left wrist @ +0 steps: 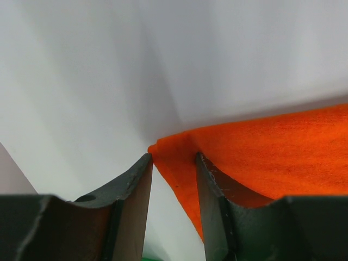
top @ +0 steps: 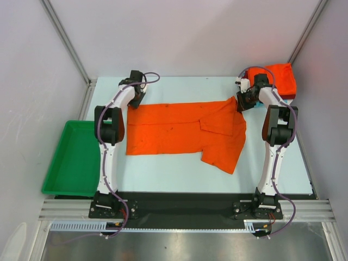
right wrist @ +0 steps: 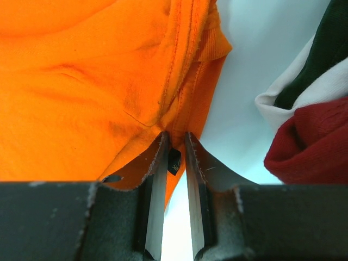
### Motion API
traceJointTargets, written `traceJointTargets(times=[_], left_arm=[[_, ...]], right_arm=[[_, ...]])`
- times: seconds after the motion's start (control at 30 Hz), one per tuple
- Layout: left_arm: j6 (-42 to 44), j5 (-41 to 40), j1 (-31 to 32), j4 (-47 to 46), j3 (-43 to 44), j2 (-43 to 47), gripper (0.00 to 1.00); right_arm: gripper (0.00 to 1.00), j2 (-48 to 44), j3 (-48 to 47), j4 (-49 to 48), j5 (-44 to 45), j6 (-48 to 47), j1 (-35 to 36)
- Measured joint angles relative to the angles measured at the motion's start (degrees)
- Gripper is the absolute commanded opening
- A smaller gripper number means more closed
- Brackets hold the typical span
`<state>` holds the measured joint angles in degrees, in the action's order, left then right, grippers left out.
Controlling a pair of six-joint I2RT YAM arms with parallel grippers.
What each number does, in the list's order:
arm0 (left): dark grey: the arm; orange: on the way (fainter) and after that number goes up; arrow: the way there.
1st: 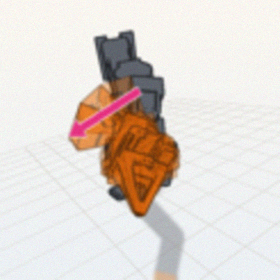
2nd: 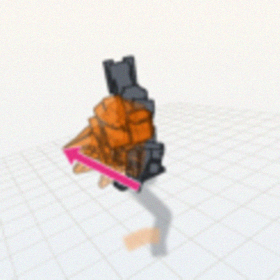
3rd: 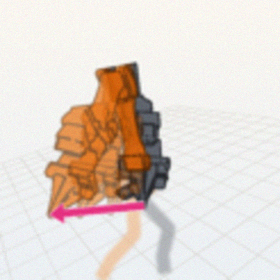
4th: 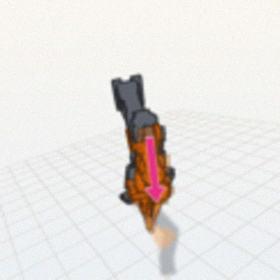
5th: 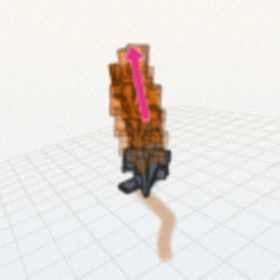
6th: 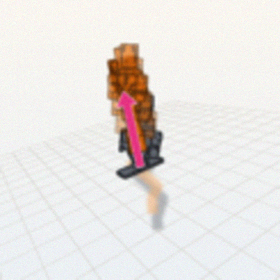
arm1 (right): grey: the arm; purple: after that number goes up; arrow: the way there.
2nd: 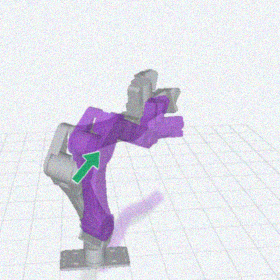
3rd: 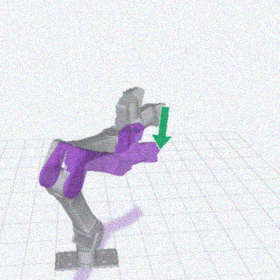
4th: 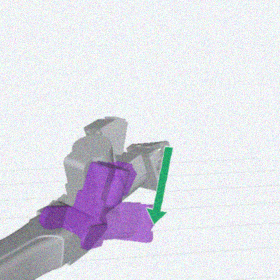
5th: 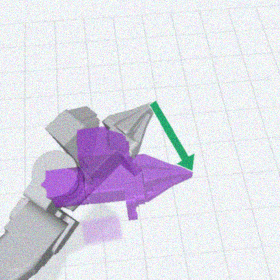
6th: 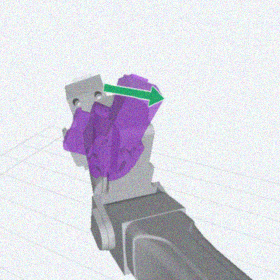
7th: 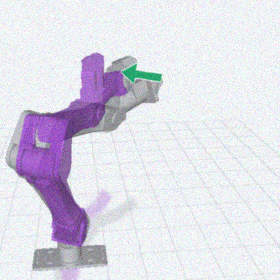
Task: Fold and stack the t-shirts
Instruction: Fold the tshirt
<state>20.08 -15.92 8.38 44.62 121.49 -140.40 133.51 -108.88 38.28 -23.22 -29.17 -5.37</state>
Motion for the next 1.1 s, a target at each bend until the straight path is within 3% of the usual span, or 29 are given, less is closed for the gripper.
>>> traceJointTargets(times=[0.67, 0.83, 1.1], left_arm=[[3.19, -1.33, 0.00, 0.66, 11.72, -7.17, 0.48], [4.48, -1.92, -0.04, 0.17, 18.60, -11.15, 0.49], [3.96, -2.43, -0.02, -3.72, 18.99, -11.17, 0.53]], right_arm=[[0.28, 1.95, -3.74, 0.90, 3.08, 0.24, 0.61], [0.28, 2.58, -4.83, 0.87, 4.04, 0.24, 0.90], [0.31, 3.08, -6.75, 0.85, 4.17, -0.66, 1.57]])
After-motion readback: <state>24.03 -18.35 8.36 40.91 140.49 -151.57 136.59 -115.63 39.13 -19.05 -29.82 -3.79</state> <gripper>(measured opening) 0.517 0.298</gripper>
